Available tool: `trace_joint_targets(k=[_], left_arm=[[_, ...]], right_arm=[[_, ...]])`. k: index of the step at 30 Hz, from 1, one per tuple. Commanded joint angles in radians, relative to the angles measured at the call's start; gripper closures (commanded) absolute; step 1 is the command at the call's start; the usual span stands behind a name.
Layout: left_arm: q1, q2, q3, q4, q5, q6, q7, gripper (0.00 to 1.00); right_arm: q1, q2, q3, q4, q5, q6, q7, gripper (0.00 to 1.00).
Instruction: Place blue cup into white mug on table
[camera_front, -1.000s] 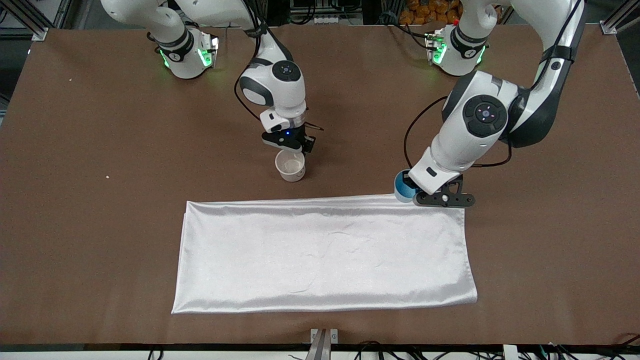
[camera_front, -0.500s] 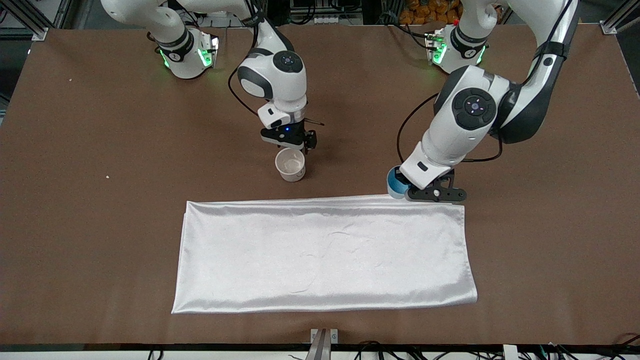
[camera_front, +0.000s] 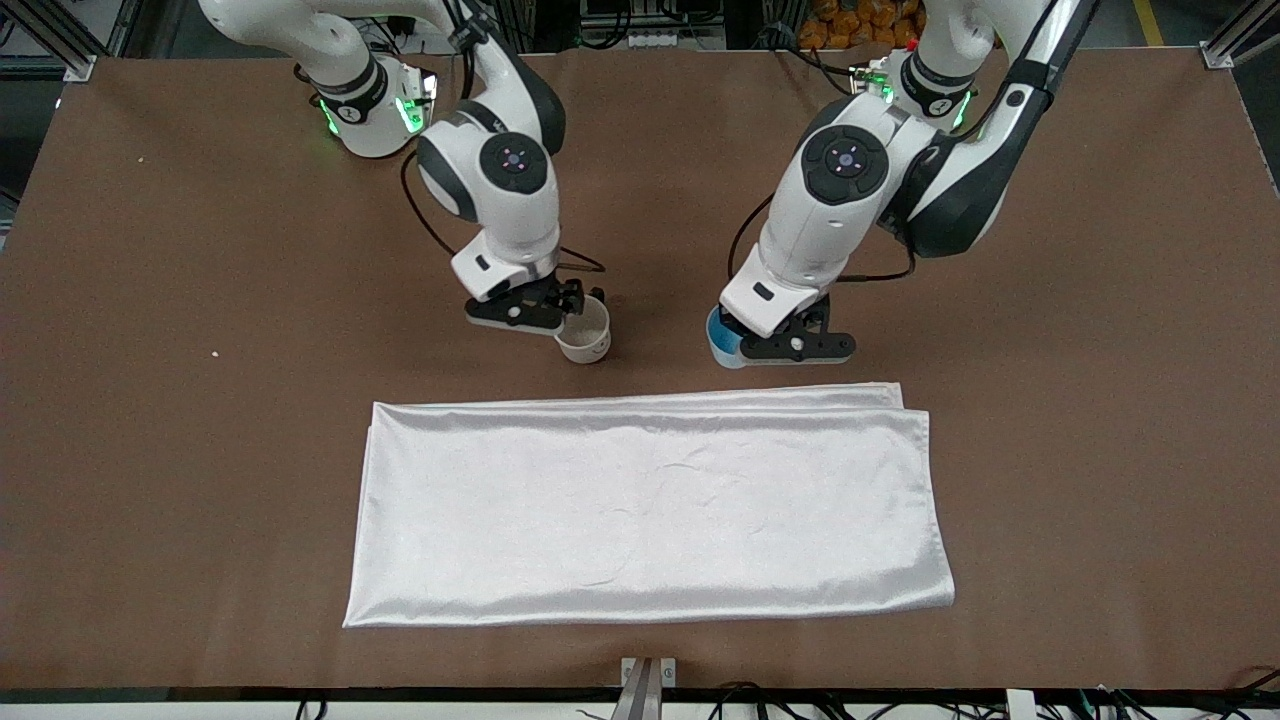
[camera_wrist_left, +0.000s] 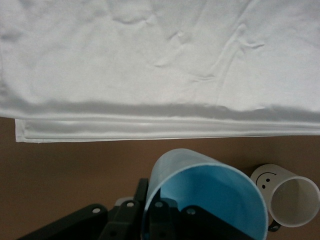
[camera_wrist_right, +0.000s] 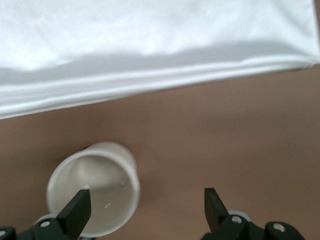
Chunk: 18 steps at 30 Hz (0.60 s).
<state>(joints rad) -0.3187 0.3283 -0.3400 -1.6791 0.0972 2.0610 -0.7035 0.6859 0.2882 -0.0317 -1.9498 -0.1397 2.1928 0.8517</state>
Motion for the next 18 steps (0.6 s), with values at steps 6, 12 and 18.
trace_joint_targets(k=[6,12,18], left_arm=[[-0.125,0.063,0.006,0.074,0.024,-0.012,-0.226,1.0],[-0.215,0.179,0.013,0.206,0.024,0.002,-0.333,1.0],[-0.272,0.213,0.029,0.214,0.062,0.065,-0.395,1.0]], right_arm=[[-0.29,0.009,0.009,0.083,0.032,-0.07,-0.413,0.0],[-0.423,0.054,0.009,0.137,0.032,-0.07,-0.592,0.0],[-0.486,0.059,0.013,0.146,0.035,-0.084,-0.671,0.0]])
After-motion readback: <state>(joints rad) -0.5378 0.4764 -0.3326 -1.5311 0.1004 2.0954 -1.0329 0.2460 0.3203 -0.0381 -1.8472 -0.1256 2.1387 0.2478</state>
